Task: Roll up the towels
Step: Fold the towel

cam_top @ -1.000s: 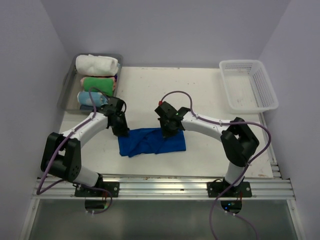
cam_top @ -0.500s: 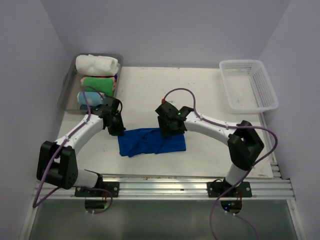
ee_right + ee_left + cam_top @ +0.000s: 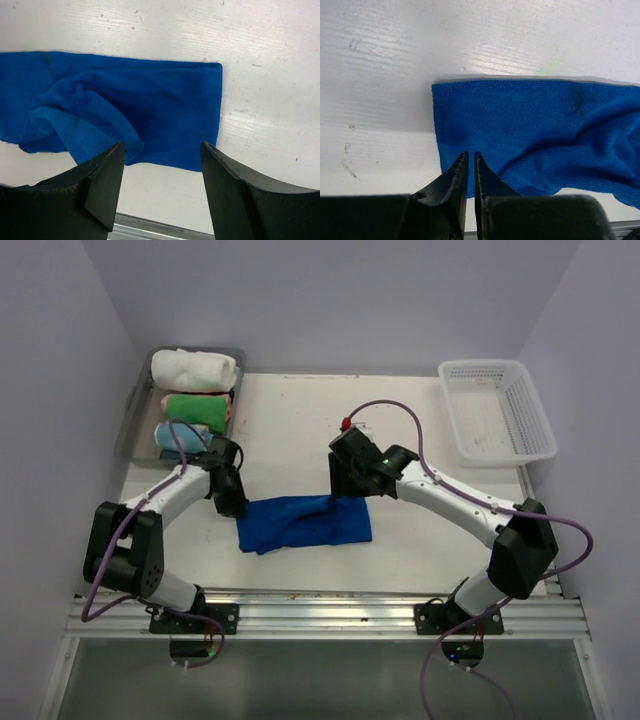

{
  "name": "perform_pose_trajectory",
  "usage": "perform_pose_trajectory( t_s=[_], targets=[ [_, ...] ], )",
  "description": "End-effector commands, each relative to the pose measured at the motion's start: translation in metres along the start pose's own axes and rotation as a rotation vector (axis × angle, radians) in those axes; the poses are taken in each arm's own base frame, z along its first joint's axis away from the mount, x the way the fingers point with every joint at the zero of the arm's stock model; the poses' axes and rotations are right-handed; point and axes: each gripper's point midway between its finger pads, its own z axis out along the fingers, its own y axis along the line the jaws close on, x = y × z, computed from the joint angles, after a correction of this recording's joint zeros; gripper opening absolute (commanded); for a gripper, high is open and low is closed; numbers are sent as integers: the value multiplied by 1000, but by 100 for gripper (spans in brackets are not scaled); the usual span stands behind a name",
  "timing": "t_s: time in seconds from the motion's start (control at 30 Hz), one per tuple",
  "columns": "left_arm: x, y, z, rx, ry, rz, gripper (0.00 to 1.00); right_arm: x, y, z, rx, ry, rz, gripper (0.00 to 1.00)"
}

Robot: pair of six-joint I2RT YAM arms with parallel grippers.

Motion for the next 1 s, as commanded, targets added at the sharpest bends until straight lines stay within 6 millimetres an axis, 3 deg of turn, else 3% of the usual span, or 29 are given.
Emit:
perform_pose_trajectory(
  t_s=[0.0, 0.2, 0.33, 0.37, 0.47, 0.53, 0.67, 0.73, 0.9, 0.97],
  targets=[
    [-13, -11, -4, 55, -50, 3, 12, -5, 2, 1, 20, 11, -24, 65],
    [-13, -24, -25, 113, -78, 65, 12, 4, 6, 6, -6, 44, -39, 61],
    [7, -63, -50, 254, -75, 180, 14, 4, 7, 8, -7, 47, -35, 61],
    [12, -70, -54, 281, -72, 193, 17, 5, 7, 10, -1, 50, -36, 61],
    [27, -102, -63, 411, -71, 235, 39, 6, 7, 13, 1, 59, -39, 61],
    [37, -120, -69, 481, -46, 236, 46, 6, 7, 13, 3, 60, -36, 61],
    [34, -150, -75, 506, -136, 329, 50, 6, 8, 12, -1, 63, -37, 62],
    [37, -156, -71, 467, -183, 394, 50, 8, 9, 11, -10, 69, -34, 62],
    [34, -172, -66, 522, -262, 432, 73, 11, 13, 10, -31, 79, -25, 62],
    [31, -178, -62, 533, -265, 423, 77, 11, 13, 10, -32, 81, -20, 62]
  ],
)
